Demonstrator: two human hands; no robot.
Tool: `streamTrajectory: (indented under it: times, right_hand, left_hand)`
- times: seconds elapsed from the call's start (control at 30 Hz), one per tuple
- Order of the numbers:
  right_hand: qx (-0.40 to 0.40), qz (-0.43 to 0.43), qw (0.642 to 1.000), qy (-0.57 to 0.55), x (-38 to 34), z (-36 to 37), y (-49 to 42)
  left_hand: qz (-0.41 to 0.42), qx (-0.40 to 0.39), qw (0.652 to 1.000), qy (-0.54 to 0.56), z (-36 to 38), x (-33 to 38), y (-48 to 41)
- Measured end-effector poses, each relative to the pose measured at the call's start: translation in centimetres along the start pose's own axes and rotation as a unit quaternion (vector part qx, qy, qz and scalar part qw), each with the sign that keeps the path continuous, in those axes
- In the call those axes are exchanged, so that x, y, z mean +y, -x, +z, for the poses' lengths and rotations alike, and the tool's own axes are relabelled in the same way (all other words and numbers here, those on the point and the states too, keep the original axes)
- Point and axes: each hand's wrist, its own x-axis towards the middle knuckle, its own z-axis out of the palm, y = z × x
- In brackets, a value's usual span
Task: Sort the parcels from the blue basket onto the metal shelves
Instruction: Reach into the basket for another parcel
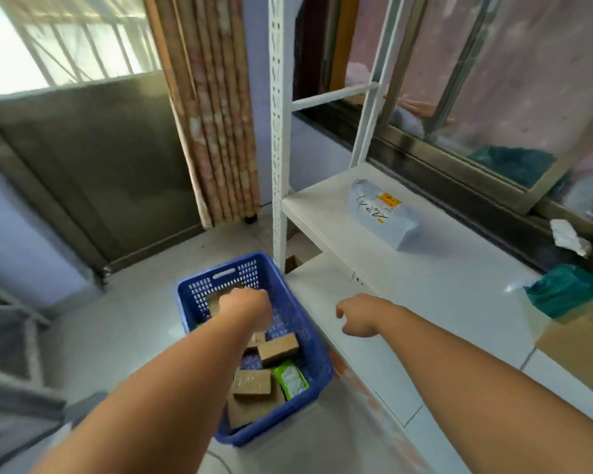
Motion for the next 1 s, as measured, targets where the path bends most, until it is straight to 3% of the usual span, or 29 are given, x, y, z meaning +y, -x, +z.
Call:
streamTrajectory:
  times: [0.27,0.47,0.63,0.83,1.0]
  right_hand:
    - [-0.016,-0.103,0.991,0.079,-6.8,-2.8,-9.2]
    - [-0.049,-0.155,0.978,0.128,-6.8,-2.9,-19.1]
    - [-0.106,-0.168,0.971,0.132,-6.1,1.1,-26.2]
    - [-0.134,-0.175,0.97,0.102,-6.2,8.7,-33.1]
    - [-0.163,-0.134,0.971,0.117,-5.5,15.5,-39.2]
  left_hand:
    - [-0.116,-0.023,0.991,0.067,1.9,-9.3,-2.3]
    - [-0.114,-0.021,0.987,0.113,6.0,-11.4,-8.0]
    - [-0.176,-0.093,0.935,0.295,11.9,-10.6,-12.3]
    - [-0.197,-0.176,0.899,0.348,20.8,-10.6,-15.8]
    - [-0.251,-0.187,0.856,0.413,28.4,-10.5,-20.0]
